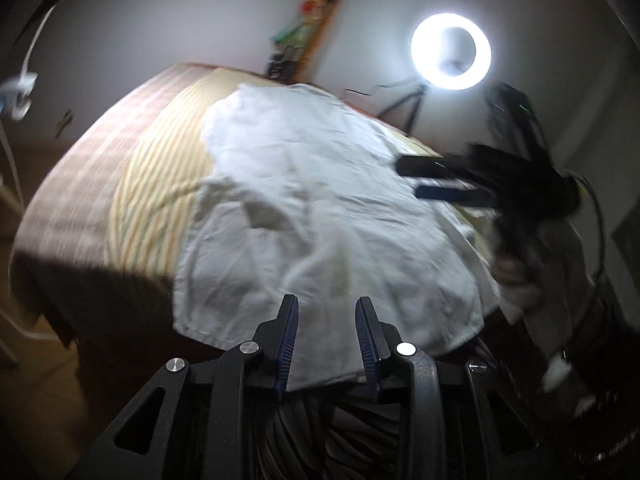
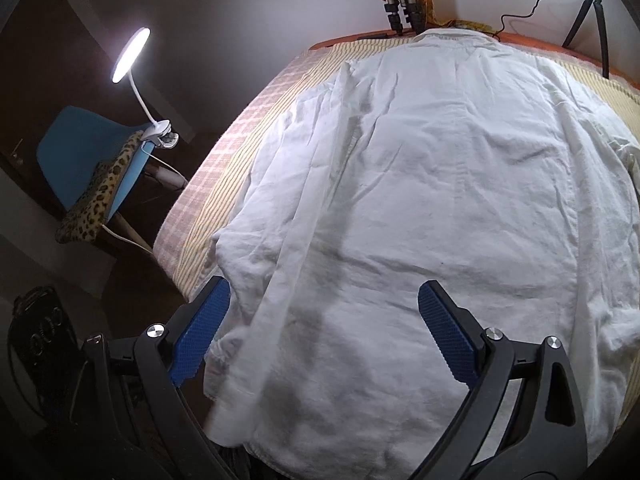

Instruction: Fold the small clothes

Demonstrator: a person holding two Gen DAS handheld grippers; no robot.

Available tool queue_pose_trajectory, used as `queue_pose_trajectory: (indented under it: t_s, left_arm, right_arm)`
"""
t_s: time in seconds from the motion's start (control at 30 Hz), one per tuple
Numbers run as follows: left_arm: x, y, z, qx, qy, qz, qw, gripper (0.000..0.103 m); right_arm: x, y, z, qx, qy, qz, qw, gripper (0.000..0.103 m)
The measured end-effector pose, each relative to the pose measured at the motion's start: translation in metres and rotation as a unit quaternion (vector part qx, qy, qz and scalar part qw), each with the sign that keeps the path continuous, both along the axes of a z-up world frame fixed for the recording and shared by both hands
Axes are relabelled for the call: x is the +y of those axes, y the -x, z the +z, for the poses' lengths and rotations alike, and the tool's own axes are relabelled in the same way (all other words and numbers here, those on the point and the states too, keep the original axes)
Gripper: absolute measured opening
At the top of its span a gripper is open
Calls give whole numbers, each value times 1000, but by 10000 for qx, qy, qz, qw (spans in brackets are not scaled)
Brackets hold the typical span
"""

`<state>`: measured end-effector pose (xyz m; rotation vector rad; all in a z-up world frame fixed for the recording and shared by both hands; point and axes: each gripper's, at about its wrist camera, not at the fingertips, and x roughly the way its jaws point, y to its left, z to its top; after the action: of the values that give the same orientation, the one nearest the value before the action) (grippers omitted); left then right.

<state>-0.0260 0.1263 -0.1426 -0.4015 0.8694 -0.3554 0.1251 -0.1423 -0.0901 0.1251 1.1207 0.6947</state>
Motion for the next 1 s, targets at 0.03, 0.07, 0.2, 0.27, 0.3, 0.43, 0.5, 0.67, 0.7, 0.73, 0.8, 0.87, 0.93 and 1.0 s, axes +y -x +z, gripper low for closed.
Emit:
queue_pose_trajectory:
  t_s: [0.03, 0.07, 0.2, 0.27, 0.3, 0.43, 0.5, 0.67, 0.7, 0.73, 0.8, 0.87, 0.93, 1.0]
  left_arm:
    - [5, -4, -6, 112, 117, 120, 9998, 30]
    - [10, -8, -14, 233, 325, 195, 9990, 30]
    - [10, -21, -29, 490, 394, 371, 9973, 31]
    - [1, -29, -33, 525, 367, 272, 9976, 31]
    - [-4, -33, -35, 564, 376, 215, 9975, 31]
    - [-16, -40, -40, 609, 103, 196, 9979, 23]
    - [-11, -37, -43, 571, 211, 249, 9978, 0]
    - [5, -27, -24, 359, 285, 511, 9976, 0]
    - [8, -26, -18, 308, 231, 559, 9977, 0]
    - [12, -23, -11, 240, 143, 598, 9978, 0]
    - [18, -15, -3, 157, -29, 630, 9979, 0]
    - [19, -16, -11, 254, -175, 602, 9977, 0]
    - [15, -20, -25, 483, -283, 570, 9968, 3]
    - [19, -17, -35, 651, -204, 661, 9955, 40]
  right_arm:
    - [3, 0, -2, 49, 3, 42, 10000, 90]
    - [7, -1, -5, 75, 42, 67, 9999, 89]
    - [19, -5, -18, 156, 228, 112, 9996, 87]
    - [24, -7, -24, 296, 233, 161, 9992, 82]
    - [28, -8, -28, 372, 243, 195, 9988, 80]
    - [38, -13, -40, 469, 416, 245, 9977, 64]
    - [41, -15, -49, 643, 394, 287, 9967, 43]
    - [40, -18, -55, 1121, -151, 222, 9933, 10]
    - [39, -17, -54, 1184, -340, 182, 9922, 10]
    - [38, -17, -52, 1204, -467, 175, 9915, 9]
    - [43, -12, -49, 1041, -358, 245, 9936, 8]
    - [50, -9, -52, 801, 106, 355, 9961, 7]
    - [54, -7, -58, 762, 389, 433, 9954, 7]
    - [55, -7, -52, 607, 509, 518, 9955, 7]
